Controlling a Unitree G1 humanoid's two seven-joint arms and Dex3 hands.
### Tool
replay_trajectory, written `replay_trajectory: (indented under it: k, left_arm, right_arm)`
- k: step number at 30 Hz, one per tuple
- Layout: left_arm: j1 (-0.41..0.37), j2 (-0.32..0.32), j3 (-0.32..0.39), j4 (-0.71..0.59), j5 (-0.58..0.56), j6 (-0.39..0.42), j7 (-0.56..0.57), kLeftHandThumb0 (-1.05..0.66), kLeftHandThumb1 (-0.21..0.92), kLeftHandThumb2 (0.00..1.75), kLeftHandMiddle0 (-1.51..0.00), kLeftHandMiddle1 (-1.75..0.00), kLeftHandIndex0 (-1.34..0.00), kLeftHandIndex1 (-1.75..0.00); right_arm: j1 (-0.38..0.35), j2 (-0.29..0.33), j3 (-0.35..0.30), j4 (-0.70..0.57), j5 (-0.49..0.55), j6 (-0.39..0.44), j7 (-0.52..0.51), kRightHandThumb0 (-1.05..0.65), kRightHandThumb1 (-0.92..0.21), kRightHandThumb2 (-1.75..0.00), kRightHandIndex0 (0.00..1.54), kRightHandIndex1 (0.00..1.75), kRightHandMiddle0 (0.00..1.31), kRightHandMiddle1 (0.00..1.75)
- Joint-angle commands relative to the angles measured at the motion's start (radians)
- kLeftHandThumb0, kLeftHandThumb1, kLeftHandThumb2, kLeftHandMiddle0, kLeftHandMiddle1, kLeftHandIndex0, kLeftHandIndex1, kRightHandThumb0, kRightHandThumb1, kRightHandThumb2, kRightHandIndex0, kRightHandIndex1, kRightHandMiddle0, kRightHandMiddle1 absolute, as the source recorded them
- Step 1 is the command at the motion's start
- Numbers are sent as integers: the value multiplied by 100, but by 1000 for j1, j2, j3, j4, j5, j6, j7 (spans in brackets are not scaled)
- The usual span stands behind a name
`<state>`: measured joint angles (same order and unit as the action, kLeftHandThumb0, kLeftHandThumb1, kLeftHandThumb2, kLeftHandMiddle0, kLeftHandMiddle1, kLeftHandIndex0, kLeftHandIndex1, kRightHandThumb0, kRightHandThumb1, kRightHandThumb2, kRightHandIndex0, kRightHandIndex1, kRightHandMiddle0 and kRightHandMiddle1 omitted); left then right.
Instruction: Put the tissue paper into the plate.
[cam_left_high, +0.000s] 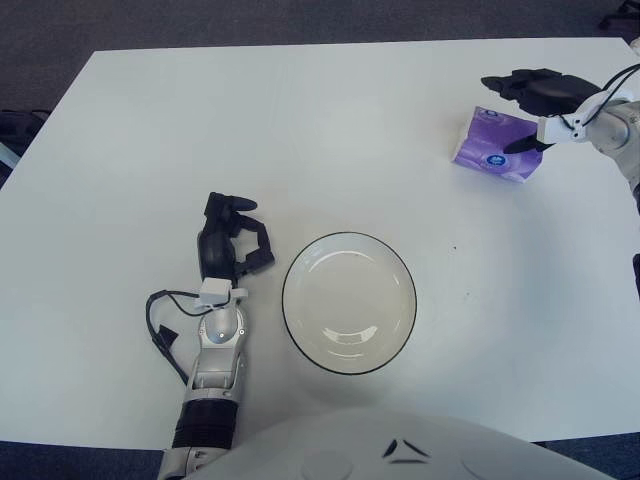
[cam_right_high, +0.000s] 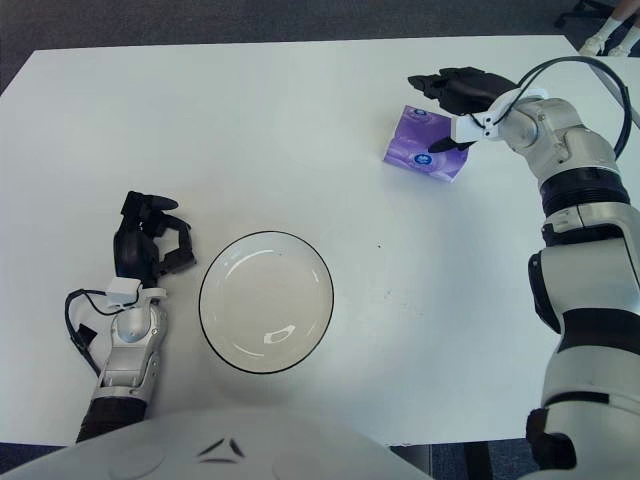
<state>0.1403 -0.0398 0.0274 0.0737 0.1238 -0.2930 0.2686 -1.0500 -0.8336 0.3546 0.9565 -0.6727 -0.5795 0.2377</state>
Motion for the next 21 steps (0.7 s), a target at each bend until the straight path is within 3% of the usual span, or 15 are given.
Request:
replay_trajectory:
  k: [1, 21]
  left_arm:
    - [85, -3, -5, 109, 22, 30, 4, -1, 29, 136, -68, -170, -38, -175]
    - [86, -3, -7, 105, 15, 36, -2, -1, 28, 138, -67, -172, -38, -175]
  right_arm:
    - [4, -10, -23, -15, 27, 3, -10, -105, -71, -42, 0, 0, 0, 0]
    - [43, 36, -38, -48, 115, 134, 198, -94, -61, -45, 0, 0, 0, 0]
